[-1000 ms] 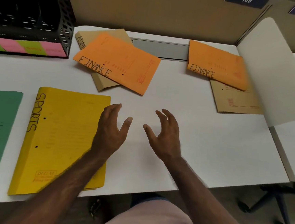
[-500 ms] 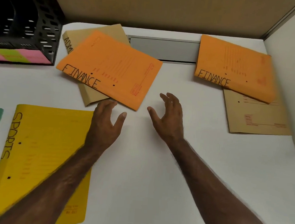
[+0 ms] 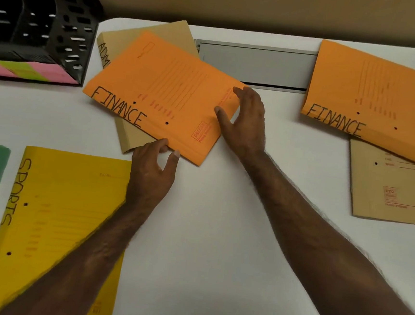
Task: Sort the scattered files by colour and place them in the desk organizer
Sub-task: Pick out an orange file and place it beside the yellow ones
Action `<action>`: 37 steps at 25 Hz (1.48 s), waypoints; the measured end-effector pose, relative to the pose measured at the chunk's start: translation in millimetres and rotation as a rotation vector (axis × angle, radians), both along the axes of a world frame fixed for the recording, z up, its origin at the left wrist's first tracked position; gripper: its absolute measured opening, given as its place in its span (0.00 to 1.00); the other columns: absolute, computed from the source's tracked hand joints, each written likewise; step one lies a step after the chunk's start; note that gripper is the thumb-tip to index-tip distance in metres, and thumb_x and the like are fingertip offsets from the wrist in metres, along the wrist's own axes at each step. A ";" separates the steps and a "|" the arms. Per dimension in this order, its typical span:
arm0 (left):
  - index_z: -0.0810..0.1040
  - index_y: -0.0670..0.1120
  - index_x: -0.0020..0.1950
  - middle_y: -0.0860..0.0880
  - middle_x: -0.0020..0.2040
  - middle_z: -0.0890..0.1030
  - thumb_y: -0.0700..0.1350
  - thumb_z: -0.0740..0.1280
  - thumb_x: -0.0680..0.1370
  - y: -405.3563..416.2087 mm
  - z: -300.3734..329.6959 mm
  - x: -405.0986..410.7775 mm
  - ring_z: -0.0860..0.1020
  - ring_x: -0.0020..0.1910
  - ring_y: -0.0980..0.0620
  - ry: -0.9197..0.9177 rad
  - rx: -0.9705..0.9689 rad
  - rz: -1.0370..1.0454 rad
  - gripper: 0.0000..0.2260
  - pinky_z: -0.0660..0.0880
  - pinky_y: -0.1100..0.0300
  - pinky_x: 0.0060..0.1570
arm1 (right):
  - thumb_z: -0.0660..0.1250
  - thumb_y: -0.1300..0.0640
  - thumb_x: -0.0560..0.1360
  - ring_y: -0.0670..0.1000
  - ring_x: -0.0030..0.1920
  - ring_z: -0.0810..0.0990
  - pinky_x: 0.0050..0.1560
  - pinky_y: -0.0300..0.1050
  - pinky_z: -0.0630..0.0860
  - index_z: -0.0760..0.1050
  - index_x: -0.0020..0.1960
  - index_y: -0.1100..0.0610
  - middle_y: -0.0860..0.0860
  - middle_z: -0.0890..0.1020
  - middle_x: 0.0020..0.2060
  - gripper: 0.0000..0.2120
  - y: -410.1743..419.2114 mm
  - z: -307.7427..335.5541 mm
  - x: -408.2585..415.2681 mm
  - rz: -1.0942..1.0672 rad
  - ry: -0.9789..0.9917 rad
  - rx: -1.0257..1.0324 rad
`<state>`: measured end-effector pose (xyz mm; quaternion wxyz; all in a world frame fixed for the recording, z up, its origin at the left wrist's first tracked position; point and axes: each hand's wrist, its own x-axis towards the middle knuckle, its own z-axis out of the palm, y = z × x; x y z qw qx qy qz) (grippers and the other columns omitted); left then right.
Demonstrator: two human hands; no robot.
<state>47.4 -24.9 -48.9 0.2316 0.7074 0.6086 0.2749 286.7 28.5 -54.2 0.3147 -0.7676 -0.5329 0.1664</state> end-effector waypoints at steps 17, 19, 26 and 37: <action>0.68 0.43 0.79 0.45 0.56 0.85 0.44 0.69 0.84 14.8 12.0 20.8 0.85 0.50 0.48 -0.869 -0.489 0.415 0.24 0.82 0.50 0.53 | 0.66 0.33 0.79 0.59 0.74 0.69 0.73 0.57 0.66 0.71 0.77 0.54 0.56 0.73 0.74 0.35 60.9 -3.9 12.1 0.149 -0.305 -0.193; 0.70 0.42 0.78 0.43 0.61 0.84 0.42 0.67 0.85 16.3 14.5 24.6 0.85 0.56 0.45 -0.881 -0.506 0.367 0.21 0.82 0.48 0.56 | 0.66 0.33 0.78 0.59 0.72 0.70 0.71 0.57 0.68 0.74 0.74 0.54 0.55 0.74 0.71 0.33 58.1 -1.8 11.4 0.136 -0.311 -0.187; 0.50 0.52 0.86 0.48 0.74 0.76 0.38 0.69 0.83 18.2 21.8 35.5 0.79 0.68 0.50 -0.935 -0.494 0.337 0.38 0.77 0.38 0.68 | 0.65 0.32 0.78 0.59 0.68 0.72 0.66 0.57 0.69 0.77 0.70 0.54 0.55 0.76 0.68 0.31 28.5 -2.5 7.4 0.046 -0.253 -0.206; 0.49 0.60 0.85 0.52 0.76 0.72 0.43 0.74 0.70 -11.1 42.9 24.0 0.78 0.67 0.55 -0.848 -0.405 0.245 0.50 0.83 0.50 0.61 | 0.65 0.31 0.79 0.61 0.65 0.76 0.64 0.58 0.72 0.78 0.70 0.52 0.57 0.78 0.63 0.30 -46.8 4.3 -7.1 -0.083 -0.025 -0.226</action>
